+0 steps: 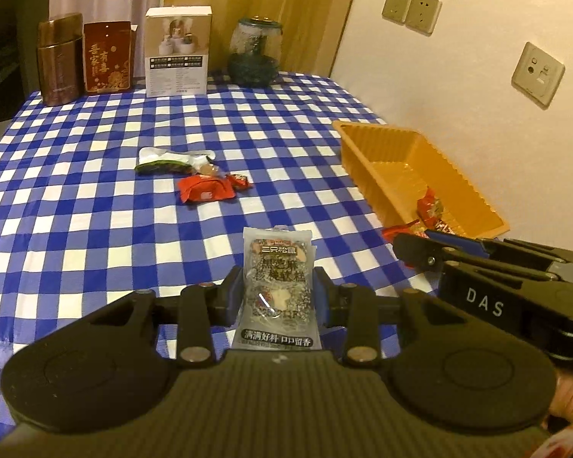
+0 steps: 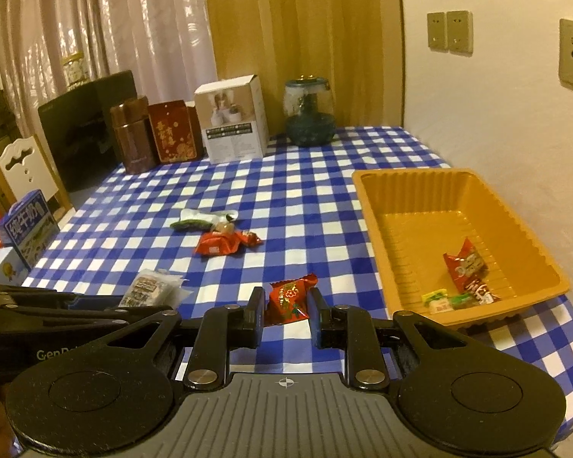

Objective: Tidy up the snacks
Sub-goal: 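Carry the clear packet and red candy over the orange tray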

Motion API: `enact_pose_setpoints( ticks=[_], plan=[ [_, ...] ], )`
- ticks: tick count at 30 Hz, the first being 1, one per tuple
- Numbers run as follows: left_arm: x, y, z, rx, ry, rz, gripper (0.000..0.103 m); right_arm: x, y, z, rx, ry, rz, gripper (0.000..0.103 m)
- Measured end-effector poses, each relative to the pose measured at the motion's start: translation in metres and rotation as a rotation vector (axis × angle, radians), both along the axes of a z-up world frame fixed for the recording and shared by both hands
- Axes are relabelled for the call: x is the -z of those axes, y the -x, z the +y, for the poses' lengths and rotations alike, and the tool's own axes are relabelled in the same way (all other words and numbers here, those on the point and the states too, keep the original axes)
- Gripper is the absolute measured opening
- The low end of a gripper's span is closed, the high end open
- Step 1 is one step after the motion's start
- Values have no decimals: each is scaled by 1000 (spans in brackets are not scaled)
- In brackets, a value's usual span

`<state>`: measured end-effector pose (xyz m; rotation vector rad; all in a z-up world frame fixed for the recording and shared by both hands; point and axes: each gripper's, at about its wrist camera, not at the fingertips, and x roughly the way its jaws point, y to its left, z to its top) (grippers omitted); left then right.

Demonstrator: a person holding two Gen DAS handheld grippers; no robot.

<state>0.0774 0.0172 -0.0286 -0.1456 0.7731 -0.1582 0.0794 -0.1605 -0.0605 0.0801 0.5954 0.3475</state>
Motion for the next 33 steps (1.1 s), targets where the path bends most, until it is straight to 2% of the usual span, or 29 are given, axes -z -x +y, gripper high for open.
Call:
enact_pose_setpoints(
  ticks=[9,15,24,33],
  plan=[
    [-6,-7,-21,42,34,0,34,-9,2,-27,54,-10,-11,24],
    [-11,-19,-50,102,65,-2,34,-11,-2,-64,136,-15,-12,24],
    [-16,-49,-106,192,85,-11,34,-11,-20,-118,227,-27,-11,24],
    [-16,-85,-144,222,93,-4,34,-9,-55,-149,244,-25,-5,24]
  ],
)
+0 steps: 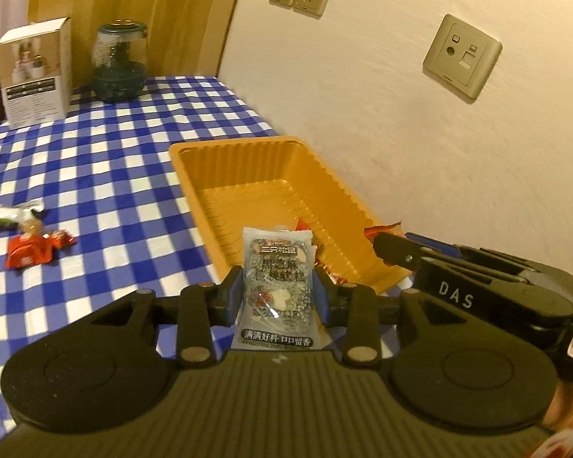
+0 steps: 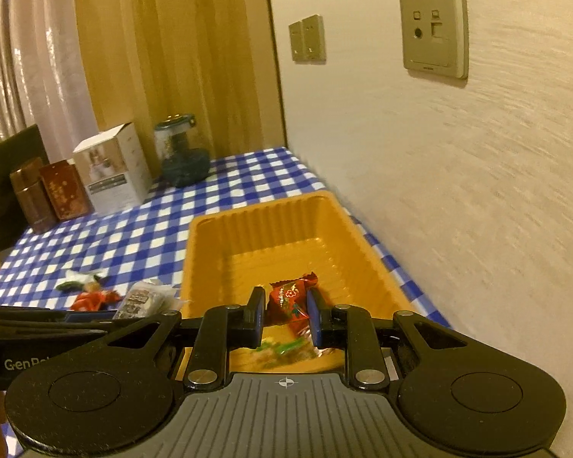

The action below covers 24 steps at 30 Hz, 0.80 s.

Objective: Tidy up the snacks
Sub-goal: 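Carry the clear packet and red candy over the orange tray, then open the left gripper to drop the clear packet while the right gripper releases the red candy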

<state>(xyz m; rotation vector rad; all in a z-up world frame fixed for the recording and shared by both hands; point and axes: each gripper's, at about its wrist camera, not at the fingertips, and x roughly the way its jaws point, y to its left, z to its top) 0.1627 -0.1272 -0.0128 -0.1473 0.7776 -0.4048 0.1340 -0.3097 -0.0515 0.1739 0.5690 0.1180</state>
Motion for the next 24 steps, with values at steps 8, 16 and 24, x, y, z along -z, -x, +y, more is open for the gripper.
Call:
enact_pose_setpoints(
  ticks=[8,16,24],
  plan=[
    [3,-32,-17,11,-3,1,34,12,-28,-10,-6,0,25,24],
    [9,-56,-24,15,-14,5,34,24,-50,-18,-1,10,46,24],
    [14,-73,-29,12,0,28,42,29,-59,-22,12,12,56,24]
  ],
)
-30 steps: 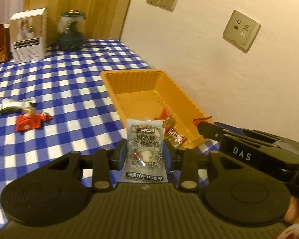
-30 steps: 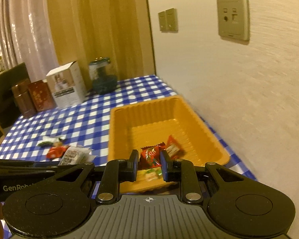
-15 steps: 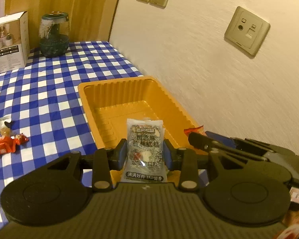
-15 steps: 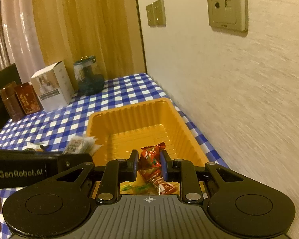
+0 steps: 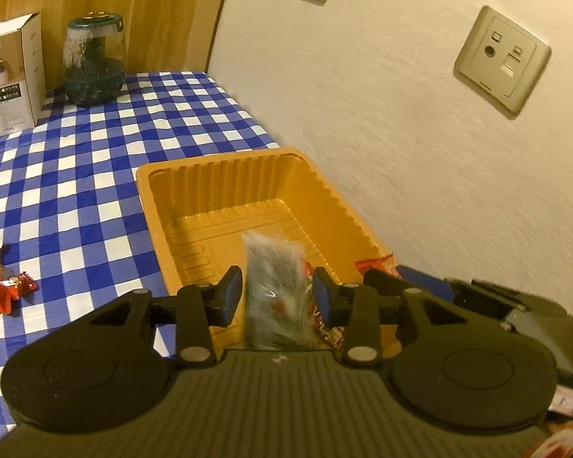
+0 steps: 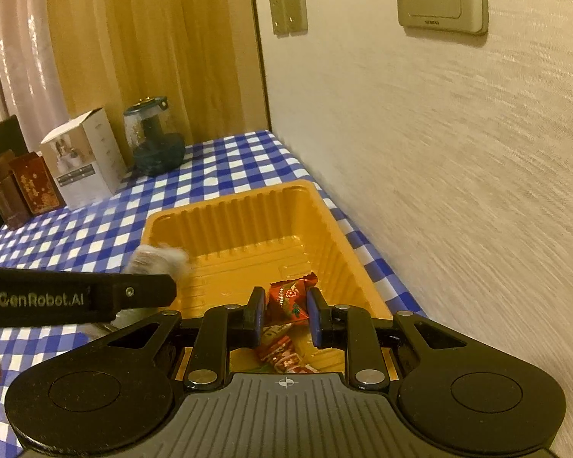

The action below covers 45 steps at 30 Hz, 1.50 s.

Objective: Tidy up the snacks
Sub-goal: 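Open the left gripper to drop the clear packet while the right gripper releases the red candy, then withdraw both grippers from the tray toward the remaining snacks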

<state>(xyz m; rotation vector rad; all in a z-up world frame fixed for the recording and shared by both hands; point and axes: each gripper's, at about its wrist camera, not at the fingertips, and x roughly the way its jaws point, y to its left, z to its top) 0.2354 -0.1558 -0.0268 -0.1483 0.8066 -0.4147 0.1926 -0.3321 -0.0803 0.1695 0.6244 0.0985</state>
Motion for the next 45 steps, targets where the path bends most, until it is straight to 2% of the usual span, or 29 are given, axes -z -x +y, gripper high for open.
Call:
enact_pose_setpoints(
  ticks=[7,20,23,25,26,27,28,29,33,37,45],
  plan=[
    [-6,1,15,-37,-10,-25,43,2,4,-1,5,-8,8,24],
    [2,24,50,-105,-4,-8,43,-6,0,13,-18,-48,2,24],
    [1,25,54,-113,0,-12,43,-7,-4,13,-28,-83,3,24],
    [0,26,55,-114,-1,-16,43,-6,-7,9,-41,-156,6,24],
    [0,26,56,-115,-4,-19,43,-5,-8,7,-33,-190,14,26],
    [0,27,57,-117,-7,-21,43,-4,-8,5,-14,-200,19,41],
    [-1,28,58,-118,-11,-25,43,-4,-7,3,0,-198,16,63],
    [-1,29,59,-119,-16,-27,43,-4,-4,2,11,-199,8,68],
    [0,38,65,-127,-46,-42,43,-2,6,-3,20,-196,27,68],
    [2,48,75,-148,-45,-34,44,-1,23,-4,36,-194,43,68],
    [6,78,101,-193,-49,-17,47,-13,53,19,5,-183,24,68]
  ],
)
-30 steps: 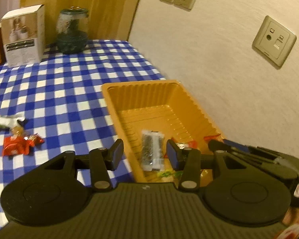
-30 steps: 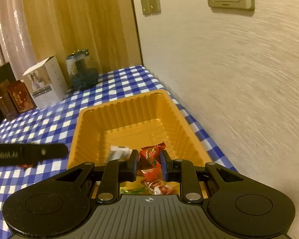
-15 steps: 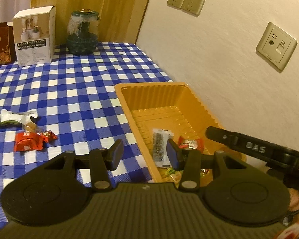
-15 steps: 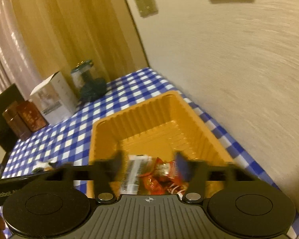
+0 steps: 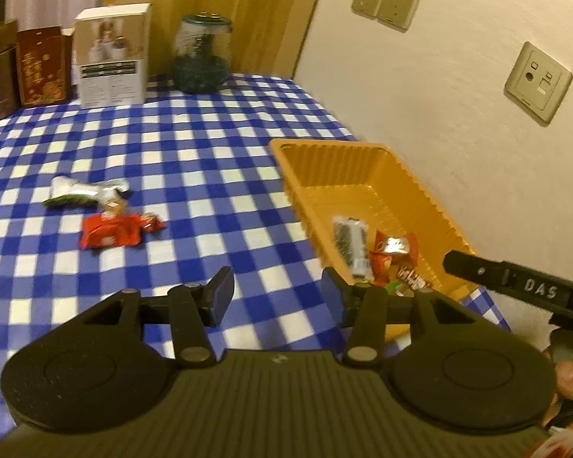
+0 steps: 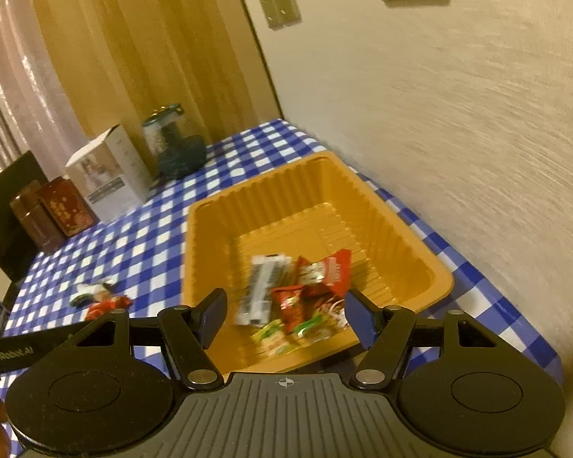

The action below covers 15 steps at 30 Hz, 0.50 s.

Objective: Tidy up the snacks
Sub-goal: 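Withdraw both grippers from the tray toward the remaining snacks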

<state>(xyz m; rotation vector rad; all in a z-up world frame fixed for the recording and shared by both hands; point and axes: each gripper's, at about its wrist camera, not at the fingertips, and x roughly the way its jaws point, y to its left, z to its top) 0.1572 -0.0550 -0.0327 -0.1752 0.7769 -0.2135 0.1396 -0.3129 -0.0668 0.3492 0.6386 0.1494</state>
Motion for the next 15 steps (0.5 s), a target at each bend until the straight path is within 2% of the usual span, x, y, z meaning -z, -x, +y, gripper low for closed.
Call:
enact_pose_setpoints(
  ticks=[8,15],
  plan=[
    [-8,32,41,-65,-14,-10,49,-15,18,34,-51,6,-25,68],
    [-17,54,86,-146,-27,-19,55,-21,31,70,-115,22,-37,68]
  ],
)
